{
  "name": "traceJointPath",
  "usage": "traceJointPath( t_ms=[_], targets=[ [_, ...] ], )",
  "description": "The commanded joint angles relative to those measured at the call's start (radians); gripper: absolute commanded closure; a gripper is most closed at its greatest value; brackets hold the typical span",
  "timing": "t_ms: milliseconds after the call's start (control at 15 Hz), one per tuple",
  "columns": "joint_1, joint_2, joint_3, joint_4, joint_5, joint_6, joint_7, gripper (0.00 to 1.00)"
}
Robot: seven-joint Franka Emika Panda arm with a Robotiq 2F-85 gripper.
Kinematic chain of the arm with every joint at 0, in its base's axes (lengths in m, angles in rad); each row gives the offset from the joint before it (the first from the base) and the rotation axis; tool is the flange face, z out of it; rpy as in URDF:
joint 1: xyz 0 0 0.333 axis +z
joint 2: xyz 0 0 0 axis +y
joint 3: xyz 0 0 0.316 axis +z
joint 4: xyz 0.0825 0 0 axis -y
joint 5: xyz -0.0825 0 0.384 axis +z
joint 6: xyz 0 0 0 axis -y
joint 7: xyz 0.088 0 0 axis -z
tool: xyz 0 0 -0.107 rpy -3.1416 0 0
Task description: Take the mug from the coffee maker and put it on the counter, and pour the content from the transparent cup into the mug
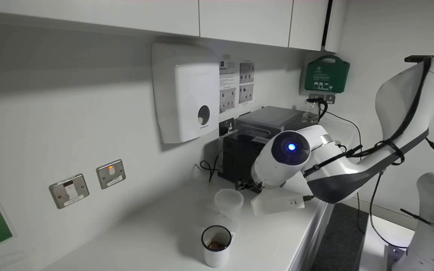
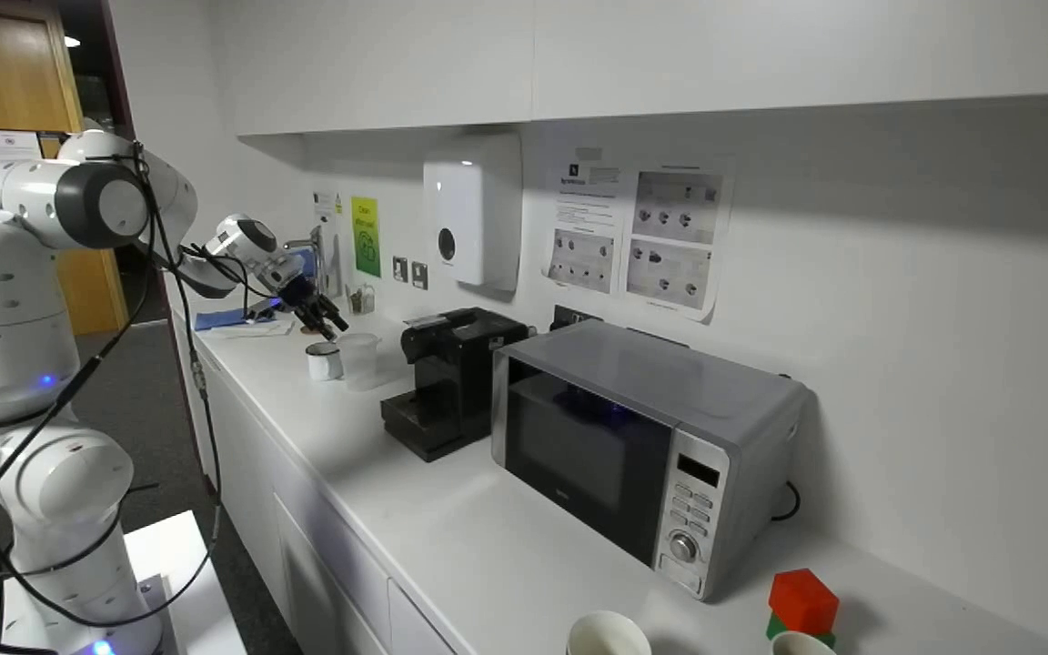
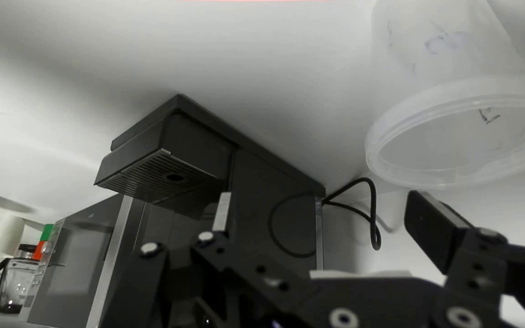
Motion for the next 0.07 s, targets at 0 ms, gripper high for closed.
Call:
traceJointPath(
  t_ms=[0],
  targets=[
    [-0.005,0.002,0.006,0.005,0.001,-0.004,-0.001,0.0]
  ],
)
